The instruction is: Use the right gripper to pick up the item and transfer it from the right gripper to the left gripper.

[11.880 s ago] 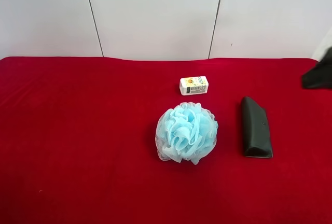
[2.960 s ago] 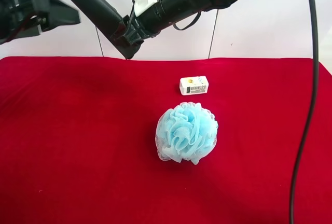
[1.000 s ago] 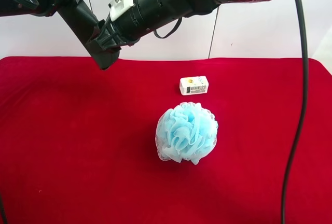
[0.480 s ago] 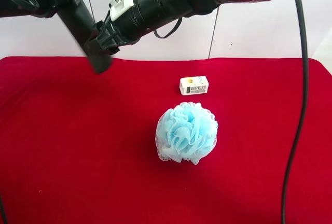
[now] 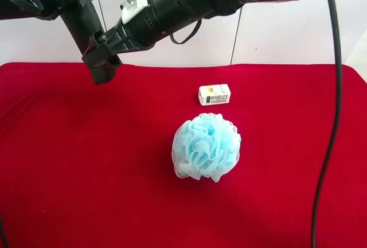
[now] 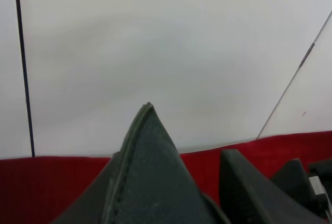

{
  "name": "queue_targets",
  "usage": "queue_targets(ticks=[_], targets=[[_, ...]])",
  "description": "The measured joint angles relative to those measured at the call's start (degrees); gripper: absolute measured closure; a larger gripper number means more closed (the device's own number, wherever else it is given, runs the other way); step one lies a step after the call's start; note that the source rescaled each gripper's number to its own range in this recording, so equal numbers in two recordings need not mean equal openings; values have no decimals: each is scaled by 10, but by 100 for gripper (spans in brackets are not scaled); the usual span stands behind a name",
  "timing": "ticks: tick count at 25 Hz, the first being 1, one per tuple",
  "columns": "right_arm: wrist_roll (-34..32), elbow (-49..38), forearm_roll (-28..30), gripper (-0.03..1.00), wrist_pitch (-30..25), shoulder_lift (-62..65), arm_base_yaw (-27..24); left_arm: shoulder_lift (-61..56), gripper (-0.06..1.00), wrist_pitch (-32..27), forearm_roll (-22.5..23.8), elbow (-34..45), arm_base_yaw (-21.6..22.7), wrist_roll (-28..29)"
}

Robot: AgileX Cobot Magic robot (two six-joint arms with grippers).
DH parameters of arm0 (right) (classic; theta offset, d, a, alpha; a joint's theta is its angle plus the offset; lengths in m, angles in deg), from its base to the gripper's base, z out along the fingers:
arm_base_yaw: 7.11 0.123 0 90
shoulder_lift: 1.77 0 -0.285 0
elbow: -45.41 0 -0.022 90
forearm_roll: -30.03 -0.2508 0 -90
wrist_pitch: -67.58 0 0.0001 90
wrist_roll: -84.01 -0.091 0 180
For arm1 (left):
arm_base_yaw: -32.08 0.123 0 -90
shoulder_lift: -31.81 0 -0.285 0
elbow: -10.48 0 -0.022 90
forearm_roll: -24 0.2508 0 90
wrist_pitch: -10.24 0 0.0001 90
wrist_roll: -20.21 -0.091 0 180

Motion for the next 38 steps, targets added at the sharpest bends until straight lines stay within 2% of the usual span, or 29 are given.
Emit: queue_targets(ticks=[4,6,9,13,18,26,32,38], targets=[[-76,0,69,-3,-10,23,0,0,94,0,0,0,0,0],[-144,0,123,-3,-17,42,0,0,94,0,0,0,0,0],[-252,0,237,-3,-45,73,0,0,94,0,0,0,0,0],[-368,0,374,-3,-101,113,0,0,94,0,0,0,0,-1],[-441,0,467,-3,-192,167,0,0,94,0,0,0,0,-1],[-499,0,501,-3,-390,237,0,0,94,-1,0,0,0,-8],[-522,-46,503,-3,-405,283,0,0,94,-7,0,0,0,-19],[-536,-171,532,-3,-410,358,0,0,94,-27,0,0,0,-21]])
